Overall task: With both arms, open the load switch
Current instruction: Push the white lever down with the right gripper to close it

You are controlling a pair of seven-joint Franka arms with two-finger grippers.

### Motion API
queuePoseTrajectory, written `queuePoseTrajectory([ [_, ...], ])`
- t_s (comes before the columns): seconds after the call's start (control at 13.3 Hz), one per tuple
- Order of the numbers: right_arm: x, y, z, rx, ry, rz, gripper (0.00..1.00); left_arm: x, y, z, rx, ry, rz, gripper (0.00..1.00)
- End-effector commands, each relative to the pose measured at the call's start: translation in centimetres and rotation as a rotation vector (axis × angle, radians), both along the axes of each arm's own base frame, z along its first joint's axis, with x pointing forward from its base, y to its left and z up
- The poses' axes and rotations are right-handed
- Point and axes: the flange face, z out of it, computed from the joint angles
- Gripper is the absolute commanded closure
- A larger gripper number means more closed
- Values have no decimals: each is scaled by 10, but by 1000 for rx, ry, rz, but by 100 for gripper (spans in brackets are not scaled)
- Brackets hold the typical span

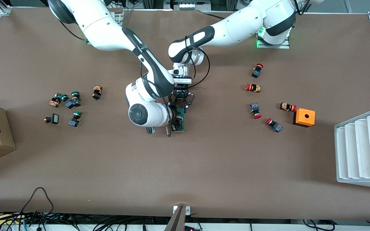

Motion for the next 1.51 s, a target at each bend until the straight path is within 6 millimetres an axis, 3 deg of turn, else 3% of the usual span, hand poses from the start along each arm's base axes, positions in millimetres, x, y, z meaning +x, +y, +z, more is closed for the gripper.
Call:
queuePoseTrajectory([
  [0.0, -14, 2, 8, -20, 4, 30, 72, 17, -10, -16, -17, 17, -28, 97],
  [0.38, -25, 3, 1, -48, 10, 59, 72, 17, -10, -16, -13, 17, -30, 97],
  [1.43, -28, 1, -22, -74, -18, 74, 72, 16, -9, -17, -14, 22, -25, 97],
])
